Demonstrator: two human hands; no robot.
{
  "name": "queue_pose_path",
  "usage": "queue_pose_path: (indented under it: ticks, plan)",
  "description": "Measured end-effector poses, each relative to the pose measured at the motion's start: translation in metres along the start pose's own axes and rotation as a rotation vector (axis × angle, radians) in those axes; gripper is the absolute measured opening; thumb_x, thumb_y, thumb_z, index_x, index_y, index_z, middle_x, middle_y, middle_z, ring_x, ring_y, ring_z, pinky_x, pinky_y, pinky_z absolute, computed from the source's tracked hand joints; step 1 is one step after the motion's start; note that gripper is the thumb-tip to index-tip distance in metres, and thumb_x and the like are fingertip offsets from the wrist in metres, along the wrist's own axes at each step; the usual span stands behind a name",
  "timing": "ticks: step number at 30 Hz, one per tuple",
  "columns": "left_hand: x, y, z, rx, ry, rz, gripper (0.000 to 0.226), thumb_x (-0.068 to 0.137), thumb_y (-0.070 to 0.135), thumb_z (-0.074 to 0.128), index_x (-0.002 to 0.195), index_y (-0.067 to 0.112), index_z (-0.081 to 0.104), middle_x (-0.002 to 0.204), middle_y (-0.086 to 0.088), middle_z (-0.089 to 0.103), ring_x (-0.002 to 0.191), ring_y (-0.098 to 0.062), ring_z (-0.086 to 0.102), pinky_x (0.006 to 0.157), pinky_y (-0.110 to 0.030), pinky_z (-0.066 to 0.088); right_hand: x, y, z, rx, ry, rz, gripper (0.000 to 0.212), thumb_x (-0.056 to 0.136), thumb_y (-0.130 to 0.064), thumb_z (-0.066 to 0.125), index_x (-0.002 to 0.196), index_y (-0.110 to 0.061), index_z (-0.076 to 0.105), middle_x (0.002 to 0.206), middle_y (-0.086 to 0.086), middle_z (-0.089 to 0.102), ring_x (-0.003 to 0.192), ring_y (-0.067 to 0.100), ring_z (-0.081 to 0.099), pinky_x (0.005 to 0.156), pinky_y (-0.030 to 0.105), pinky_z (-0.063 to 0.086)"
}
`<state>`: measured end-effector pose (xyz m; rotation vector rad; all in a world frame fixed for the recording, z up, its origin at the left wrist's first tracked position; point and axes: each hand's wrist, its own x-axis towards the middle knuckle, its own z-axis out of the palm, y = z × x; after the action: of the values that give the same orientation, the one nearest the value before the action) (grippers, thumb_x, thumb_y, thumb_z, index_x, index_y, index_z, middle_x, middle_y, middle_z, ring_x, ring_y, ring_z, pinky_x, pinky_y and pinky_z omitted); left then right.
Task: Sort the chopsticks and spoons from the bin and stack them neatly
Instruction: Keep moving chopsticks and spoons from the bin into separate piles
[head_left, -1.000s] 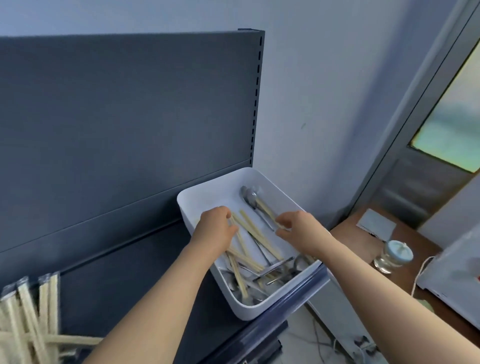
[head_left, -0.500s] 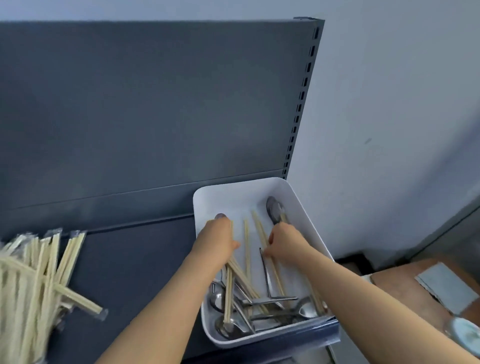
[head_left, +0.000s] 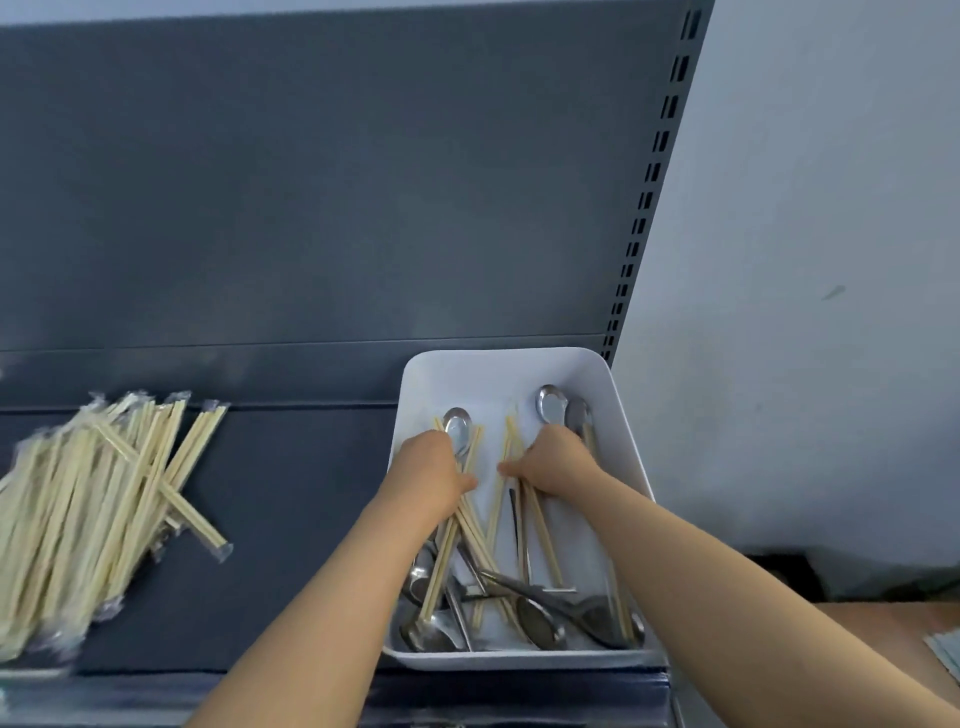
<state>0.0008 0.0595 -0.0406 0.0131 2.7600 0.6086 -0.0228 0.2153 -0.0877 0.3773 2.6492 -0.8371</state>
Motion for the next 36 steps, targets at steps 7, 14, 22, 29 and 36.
queue_pose_path:
  ticks: [7, 14, 22, 29, 36]
  plan:
    - [0.001, 0.003, 0.002, 0.022, 0.003, -0.048, 0.017, 0.09, 0.023, 0.063, 0.098, 0.01, 0.055, 0.091, -0.005, 0.053, 0.082, -0.02, 0.054, 0.061, -0.026, 0.042, 0.003, -0.013, -0.001, -0.12, -0.004, -0.029, 0.022, 0.075, -0.017, 0.062, 0.064, -0.013, 0.043, 0.061, 0.0, 0.048, 0.056, 0.017, 0.048, 0.044, 0.021, 0.033]
    - [0.009, 0.008, 0.017, -0.069, 0.022, -0.063, 0.051, 0.078, 0.038, 0.076, 0.113, 0.013, 0.048, 0.1, -0.005, 0.058, 0.081, -0.02, 0.057, 0.048, -0.022, 0.032, -0.009, -0.001, -0.022, -0.125, -0.075, 0.071, 0.011, 0.077, -0.012, 0.052, 0.07, -0.011, 0.044, 0.065, 0.003, 0.052, 0.056, 0.019, 0.052, 0.045, 0.023, 0.041]
    - [0.025, 0.018, 0.023, -0.164, -0.018, -0.17, 0.06, 0.074, 0.023, 0.08, 0.116, 0.009, 0.039, 0.089, 0.0, 0.047, 0.082, -0.02, 0.051, 0.059, -0.028, 0.042, -0.015, 0.005, -0.031, -0.011, -0.112, 0.086, 0.016, 0.082, -0.018, 0.055, 0.072, -0.009, 0.048, 0.066, 0.005, 0.05, 0.054, 0.02, 0.048, 0.048, 0.023, 0.037]
    - [0.025, 0.008, 0.02, -0.213, 0.024, -0.12, 0.078, 0.078, 0.012, 0.069, 0.138, 0.011, 0.019, 0.102, -0.001, 0.052, 0.089, -0.023, 0.056, 0.065, -0.033, 0.048, -0.015, 0.009, -0.035, 0.187, -0.059, 0.023, 0.01, 0.082, -0.016, 0.061, 0.083, -0.008, 0.055, 0.071, 0.007, 0.052, 0.059, 0.023, 0.05, 0.059, 0.03, 0.043]
    - [0.022, 0.007, 0.01, -0.296, 0.002, -0.086, 0.079, 0.085, 0.017, 0.065, 0.147, 0.02, 0.016, 0.103, 0.004, 0.049, 0.084, -0.021, 0.058, 0.063, -0.029, 0.047, -0.024, -0.001, -0.049, 0.307, -0.035, -0.088, 0.028, 0.089, -0.011, 0.053, 0.063, -0.015, 0.043, 0.058, 0.0, 0.042, 0.049, 0.016, 0.037, 0.048, 0.023, 0.033]
